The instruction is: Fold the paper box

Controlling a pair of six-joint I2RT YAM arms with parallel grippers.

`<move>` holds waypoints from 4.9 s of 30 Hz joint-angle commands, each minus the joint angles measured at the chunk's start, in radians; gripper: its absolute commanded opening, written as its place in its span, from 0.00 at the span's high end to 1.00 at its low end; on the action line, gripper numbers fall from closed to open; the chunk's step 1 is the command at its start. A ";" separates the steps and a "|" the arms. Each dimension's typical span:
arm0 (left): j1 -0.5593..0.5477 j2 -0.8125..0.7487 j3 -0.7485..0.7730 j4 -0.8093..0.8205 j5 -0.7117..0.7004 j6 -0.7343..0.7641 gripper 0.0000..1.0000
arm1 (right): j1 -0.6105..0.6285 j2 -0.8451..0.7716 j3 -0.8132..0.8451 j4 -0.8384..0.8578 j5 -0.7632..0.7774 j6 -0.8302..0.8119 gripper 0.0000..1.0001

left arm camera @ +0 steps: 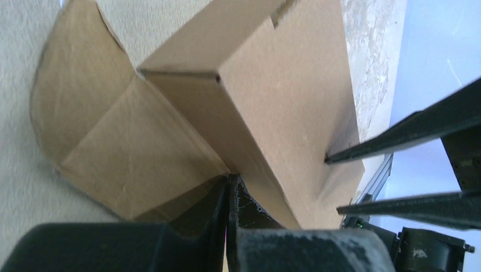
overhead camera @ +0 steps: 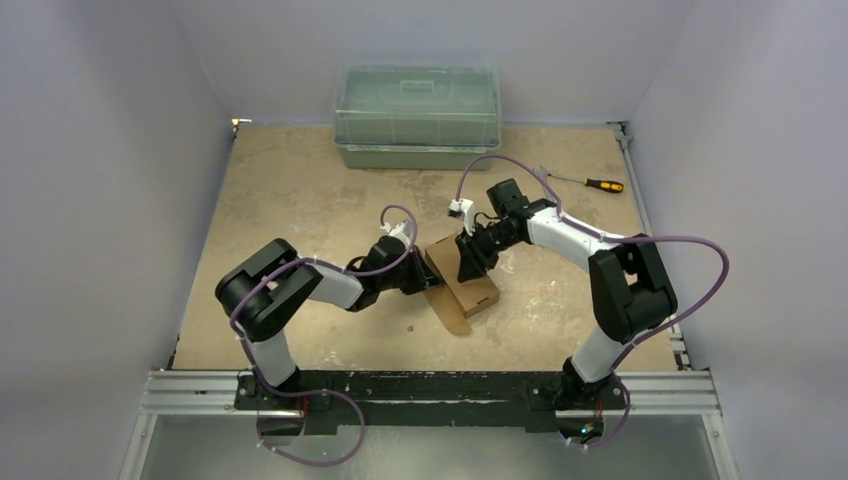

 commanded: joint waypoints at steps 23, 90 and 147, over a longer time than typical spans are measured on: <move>0.235 -0.313 -0.084 -0.100 -0.140 0.482 0.52 | 0.010 0.056 0.018 -0.023 0.072 -0.053 0.62; 0.017 -0.246 -0.321 0.328 -0.120 0.847 1.00 | 0.008 0.099 0.026 -0.022 0.090 -0.034 0.63; 0.006 -0.353 -0.180 0.047 -0.147 1.031 1.00 | 0.008 0.109 0.031 -0.030 0.086 -0.032 0.63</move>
